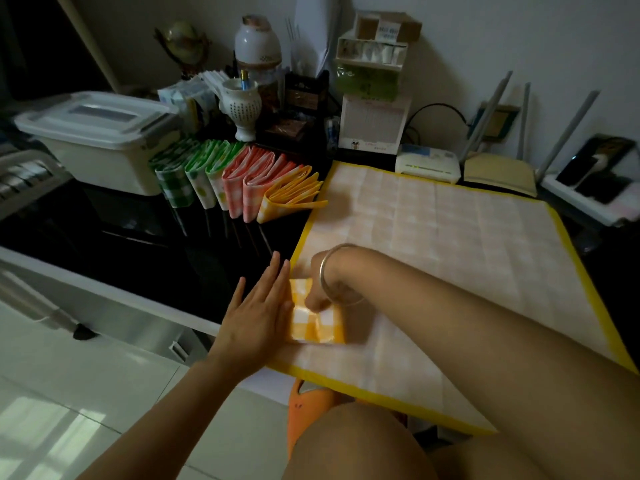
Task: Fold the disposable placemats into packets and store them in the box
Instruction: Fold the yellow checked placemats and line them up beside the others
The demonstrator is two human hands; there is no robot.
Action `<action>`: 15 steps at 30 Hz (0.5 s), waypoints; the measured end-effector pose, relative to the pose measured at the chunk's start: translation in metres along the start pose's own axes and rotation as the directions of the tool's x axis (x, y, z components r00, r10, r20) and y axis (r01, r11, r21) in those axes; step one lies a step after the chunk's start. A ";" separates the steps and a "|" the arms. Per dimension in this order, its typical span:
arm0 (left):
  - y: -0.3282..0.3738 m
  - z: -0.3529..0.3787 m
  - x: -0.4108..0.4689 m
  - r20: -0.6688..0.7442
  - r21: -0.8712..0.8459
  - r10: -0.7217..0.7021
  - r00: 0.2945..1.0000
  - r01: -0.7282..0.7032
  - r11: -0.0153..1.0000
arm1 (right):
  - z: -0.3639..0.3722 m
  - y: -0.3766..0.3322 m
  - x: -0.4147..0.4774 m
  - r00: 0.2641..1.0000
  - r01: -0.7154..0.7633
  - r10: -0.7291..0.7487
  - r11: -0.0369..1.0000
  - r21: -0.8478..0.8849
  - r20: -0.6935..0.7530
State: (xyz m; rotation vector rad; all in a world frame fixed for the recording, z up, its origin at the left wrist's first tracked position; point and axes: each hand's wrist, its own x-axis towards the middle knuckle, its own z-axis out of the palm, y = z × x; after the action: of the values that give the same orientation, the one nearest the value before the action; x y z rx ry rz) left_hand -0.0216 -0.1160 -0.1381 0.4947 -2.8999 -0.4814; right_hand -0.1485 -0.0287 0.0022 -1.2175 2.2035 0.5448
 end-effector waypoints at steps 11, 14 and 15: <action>-0.003 -0.063 0.051 -0.348 -0.307 -0.132 0.928 0.021 0.952 | 0.029 0.048 0.016 0.970 0.009 0.242 0.015 1.000 -0.012; -0.009 -0.071 0.077 -0.336 -0.087 -0.002 0.942 -0.029 0.996 | 0.014 0.047 0.022 0.952 -0.003 0.307 0.000 1.000 0.003; -0.011 -0.073 0.086 -0.306 -0.015 0.049 0.951 -0.056 0.998 | 0.006 0.046 0.025 0.947 0.003 0.322 -0.004 1.000 -0.002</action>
State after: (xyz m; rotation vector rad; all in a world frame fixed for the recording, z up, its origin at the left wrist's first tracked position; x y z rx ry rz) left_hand -0.0836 -0.1764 -0.0642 0.4436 -2.5996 -0.3911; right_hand -0.1972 -0.0178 -0.0153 -0.1276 2.0263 -1.1513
